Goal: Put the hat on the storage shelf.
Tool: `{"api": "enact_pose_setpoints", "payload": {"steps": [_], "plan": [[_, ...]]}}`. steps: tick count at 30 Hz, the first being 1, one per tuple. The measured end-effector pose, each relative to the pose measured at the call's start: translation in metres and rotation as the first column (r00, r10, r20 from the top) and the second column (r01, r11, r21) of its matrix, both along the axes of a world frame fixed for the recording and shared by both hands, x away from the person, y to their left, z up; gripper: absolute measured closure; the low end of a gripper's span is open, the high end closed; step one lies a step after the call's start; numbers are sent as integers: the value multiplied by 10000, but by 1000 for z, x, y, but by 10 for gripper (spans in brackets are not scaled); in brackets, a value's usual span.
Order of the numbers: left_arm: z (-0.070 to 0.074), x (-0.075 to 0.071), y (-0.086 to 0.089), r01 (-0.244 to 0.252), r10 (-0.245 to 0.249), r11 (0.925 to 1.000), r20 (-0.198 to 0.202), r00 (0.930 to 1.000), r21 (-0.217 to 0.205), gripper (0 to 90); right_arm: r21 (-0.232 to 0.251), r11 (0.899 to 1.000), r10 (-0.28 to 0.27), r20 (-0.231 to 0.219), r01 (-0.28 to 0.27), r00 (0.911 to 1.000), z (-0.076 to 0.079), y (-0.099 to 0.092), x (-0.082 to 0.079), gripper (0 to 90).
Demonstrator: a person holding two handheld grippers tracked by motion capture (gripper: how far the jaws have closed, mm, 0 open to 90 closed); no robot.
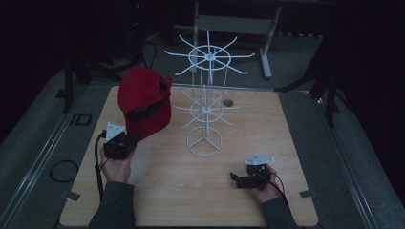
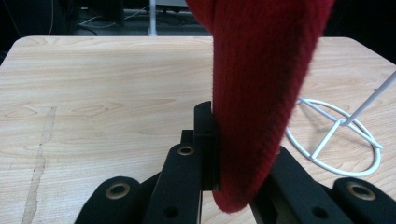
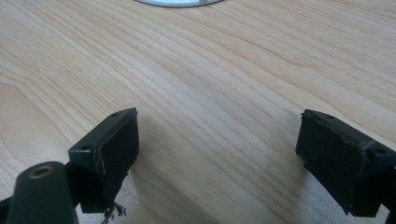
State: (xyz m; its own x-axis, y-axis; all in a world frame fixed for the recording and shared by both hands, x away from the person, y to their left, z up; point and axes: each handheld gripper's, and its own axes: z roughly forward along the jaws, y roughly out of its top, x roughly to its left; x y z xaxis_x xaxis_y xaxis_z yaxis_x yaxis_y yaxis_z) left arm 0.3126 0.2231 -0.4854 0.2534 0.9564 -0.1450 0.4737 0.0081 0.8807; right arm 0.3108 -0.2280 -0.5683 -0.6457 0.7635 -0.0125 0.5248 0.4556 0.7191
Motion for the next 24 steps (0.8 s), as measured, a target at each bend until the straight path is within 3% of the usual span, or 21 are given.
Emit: {"api": "enact_pose_setpoints", "payload": {"steps": [24], "plan": [[16,-8,0,235,-229,9996,395,9990,-152,860,3,10000,-1,10,1,10000,0,0,0,131]]}}
